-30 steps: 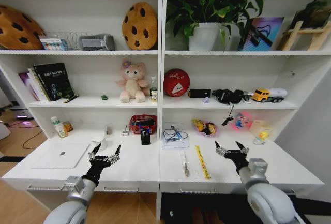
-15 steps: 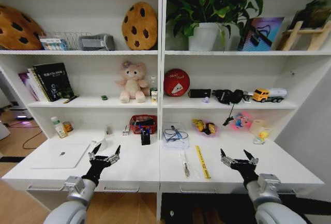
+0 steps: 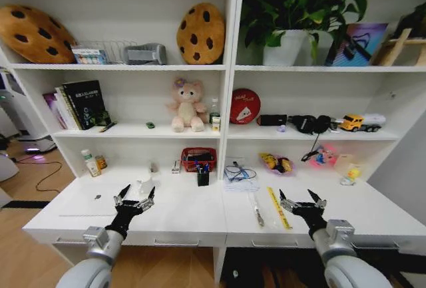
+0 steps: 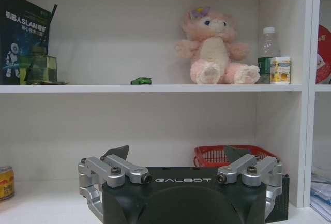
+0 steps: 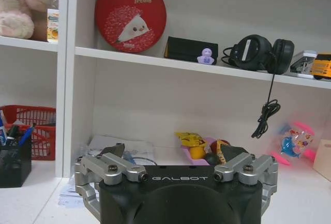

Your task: Organize the objects on the table.

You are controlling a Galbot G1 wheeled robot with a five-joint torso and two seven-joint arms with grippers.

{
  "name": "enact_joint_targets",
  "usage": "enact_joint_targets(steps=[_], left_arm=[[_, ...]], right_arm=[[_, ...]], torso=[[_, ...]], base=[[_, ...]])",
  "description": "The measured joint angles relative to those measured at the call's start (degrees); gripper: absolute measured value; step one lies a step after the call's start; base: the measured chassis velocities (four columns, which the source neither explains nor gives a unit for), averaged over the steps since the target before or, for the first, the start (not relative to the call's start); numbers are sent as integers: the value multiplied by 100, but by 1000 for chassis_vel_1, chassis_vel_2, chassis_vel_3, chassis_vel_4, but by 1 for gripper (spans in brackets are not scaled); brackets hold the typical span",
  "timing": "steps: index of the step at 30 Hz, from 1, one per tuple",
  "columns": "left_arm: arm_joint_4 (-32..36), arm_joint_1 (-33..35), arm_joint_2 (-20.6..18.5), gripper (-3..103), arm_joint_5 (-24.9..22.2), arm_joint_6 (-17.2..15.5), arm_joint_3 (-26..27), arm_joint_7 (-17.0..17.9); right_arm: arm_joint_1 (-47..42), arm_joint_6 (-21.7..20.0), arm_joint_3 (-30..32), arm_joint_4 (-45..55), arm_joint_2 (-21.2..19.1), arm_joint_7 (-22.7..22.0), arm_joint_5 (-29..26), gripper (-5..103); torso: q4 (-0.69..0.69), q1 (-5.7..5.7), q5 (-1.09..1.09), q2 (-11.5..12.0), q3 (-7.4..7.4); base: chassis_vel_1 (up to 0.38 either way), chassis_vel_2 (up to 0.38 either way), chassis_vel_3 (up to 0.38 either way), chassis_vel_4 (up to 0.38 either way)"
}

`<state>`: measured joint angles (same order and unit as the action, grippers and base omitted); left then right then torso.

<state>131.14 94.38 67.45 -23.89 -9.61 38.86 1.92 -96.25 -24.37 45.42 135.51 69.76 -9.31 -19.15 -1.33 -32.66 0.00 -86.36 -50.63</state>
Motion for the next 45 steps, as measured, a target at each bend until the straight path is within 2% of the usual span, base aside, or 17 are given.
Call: enact_joint_targets(steps=[25, 32, 34, 35, 36, 38, 39, 41, 42, 45], left_arm=[[0, 0, 0, 100, 0, 0, 0, 0], [0, 0, 0, 100, 0, 0, 0, 0], [0, 0, 0, 100, 0, 0, 0, 1], [0, 0, 0, 100, 0, 0, 0, 0], [0, 0, 0, 100, 0, 0, 0, 0], [0, 0, 0, 100, 0, 0, 0, 0], [0, 0, 0, 100, 0, 0, 0, 0], [0, 0, 0, 100, 0, 0, 0, 0], [0, 0, 0, 100, 0, 0, 0, 0], [0, 0, 0, 100, 0, 0, 0, 0]], right_arm=[[-141, 69, -106, 159, 137, 193, 364, 100], [-145, 32, -149, 208, 176, 216, 419, 100], [-149, 26, -151, 215, 176, 222, 423, 100], [-153, 19, -151, 215, 175, 225, 426, 100], [-158, 18, -147, 216, 166, 225, 426, 100], [-158, 17, -143, 216, 158, 225, 423, 100], [-151, 15, -140, 207, 149, 226, 414, 100], [-140, 15, -135, 193, 141, 230, 404, 100], [-124, 14, -134, 181, 139, 236, 397, 100], [-94, 33, -136, 143, 138, 241, 375, 100]], torso=[[1, 0, 3, 0, 0], [1, 1, -4, 0, 0], [1, 0, -2, 0, 0], [0, -1, 6, 0, 0], [0, 1, -5, -1, 1], [-1, 0, -5, -1, 0], [-1, 0, 3, -1, 0], [0, 1, 4, -1, 0], [1, 1, -3, -1, 0], [0, 1, 4, 0, 0]], base=[[157, 158, -161, -160], [207, 203, -208, -205], [200, 205, -236, -213], [204, 230, -236, -228], [147, 192, -194, -186], [147, 182, -191, -186], [234, 171, -189, -185], [219, 190, -190, -183], [203, 173, -179, -182], [191, 179, -181, -182]])
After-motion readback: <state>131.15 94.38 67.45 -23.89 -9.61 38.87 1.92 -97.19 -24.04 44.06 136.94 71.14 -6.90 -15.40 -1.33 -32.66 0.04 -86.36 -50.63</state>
